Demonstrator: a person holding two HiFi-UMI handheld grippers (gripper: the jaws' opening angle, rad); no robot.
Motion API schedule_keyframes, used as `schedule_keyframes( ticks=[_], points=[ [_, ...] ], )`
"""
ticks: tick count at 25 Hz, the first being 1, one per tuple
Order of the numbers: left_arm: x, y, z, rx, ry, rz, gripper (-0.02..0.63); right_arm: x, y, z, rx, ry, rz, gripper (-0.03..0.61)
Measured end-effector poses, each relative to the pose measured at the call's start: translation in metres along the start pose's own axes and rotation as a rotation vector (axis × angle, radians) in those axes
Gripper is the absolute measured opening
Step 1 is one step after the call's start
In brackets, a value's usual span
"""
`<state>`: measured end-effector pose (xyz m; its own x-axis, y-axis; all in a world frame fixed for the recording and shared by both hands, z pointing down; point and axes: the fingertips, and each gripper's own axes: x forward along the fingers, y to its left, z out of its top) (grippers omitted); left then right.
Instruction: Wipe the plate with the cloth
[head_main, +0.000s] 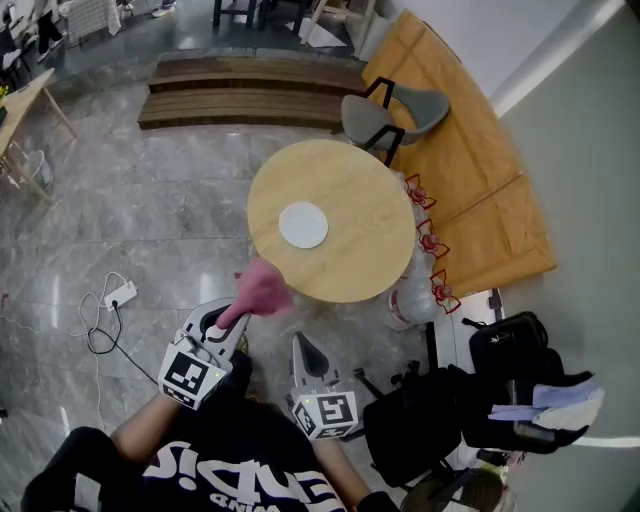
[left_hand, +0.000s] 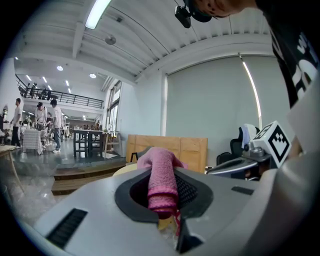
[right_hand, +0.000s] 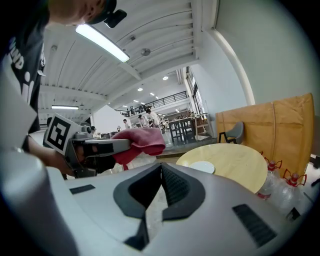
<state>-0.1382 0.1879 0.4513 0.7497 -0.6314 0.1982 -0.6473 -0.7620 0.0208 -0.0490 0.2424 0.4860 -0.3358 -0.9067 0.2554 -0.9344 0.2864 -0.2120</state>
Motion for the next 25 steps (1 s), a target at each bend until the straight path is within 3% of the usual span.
schedule_keyframes(
  ticks=[25],
  points=[
    [0.069,0.091,0.012,-0.025,-0.012,-0.145,0.048,0.093,-0.015,0.023,-0.001,0.033,-0.131,0.020]
  ],
)
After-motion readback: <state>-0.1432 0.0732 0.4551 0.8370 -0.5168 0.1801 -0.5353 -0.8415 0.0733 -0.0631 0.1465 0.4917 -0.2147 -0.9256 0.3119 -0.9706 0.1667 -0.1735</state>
